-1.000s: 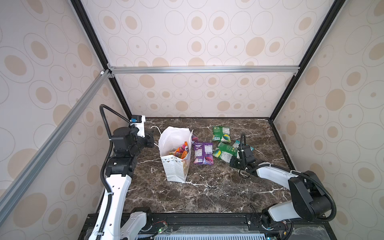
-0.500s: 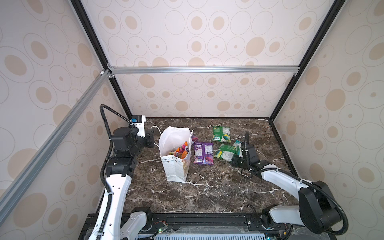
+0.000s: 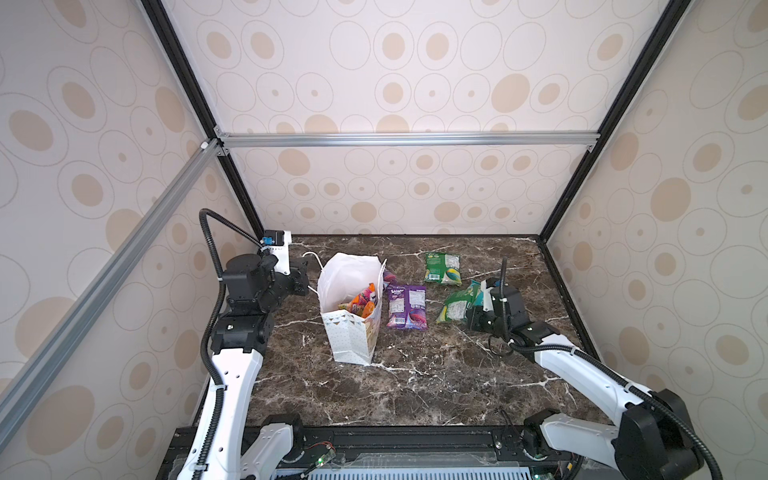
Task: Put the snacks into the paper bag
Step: 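Close the right gripper on the green packet and lift it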
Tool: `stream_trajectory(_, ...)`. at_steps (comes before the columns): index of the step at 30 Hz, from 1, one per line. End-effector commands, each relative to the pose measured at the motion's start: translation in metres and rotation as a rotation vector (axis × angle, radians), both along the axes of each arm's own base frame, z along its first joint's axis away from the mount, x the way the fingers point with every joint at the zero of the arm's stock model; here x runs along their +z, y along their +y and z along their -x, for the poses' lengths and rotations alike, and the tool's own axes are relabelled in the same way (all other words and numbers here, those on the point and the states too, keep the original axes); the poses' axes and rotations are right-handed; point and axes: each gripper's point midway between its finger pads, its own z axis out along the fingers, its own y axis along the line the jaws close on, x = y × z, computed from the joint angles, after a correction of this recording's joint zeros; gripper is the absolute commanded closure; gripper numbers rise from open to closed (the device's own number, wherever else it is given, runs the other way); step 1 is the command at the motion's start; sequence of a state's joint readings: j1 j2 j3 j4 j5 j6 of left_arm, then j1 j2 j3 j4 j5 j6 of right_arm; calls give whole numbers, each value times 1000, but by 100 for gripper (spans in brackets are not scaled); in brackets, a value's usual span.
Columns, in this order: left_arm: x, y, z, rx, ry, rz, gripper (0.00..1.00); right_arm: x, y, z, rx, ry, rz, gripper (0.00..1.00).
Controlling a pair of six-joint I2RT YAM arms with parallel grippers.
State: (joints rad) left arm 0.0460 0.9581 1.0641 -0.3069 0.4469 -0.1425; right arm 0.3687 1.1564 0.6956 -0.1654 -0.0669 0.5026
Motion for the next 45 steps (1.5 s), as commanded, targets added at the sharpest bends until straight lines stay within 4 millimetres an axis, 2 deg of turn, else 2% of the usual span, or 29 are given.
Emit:
stream_trajectory(1,11,-1,4,-7,-35,12,100,41,5,-2,26,-76,-41,100)
stream_trajectory(9,12,-1,4,-6,-37,15,100,92,10,8,66,-148,-97,100)
stream_trajectory(17,12,-1,4,-8,-37,14,100,118,14,16,107,-192,-124,100)
stream_trajectory(22,11,-1,4,-7,-34,15,100,145,26,26,154,-242,-189,100)
stream_trajectory(29,11,0,3,-6,-32,15,100,166,26,32,167,-298,-122,100)
stream_trajectory(35,10,0,3,-6,-30,16,100,184,38,35,220,-330,-108,100)
stream_trajectory(45,11,0,2,-6,-33,17,100,228,59,43,316,-432,-71,100)
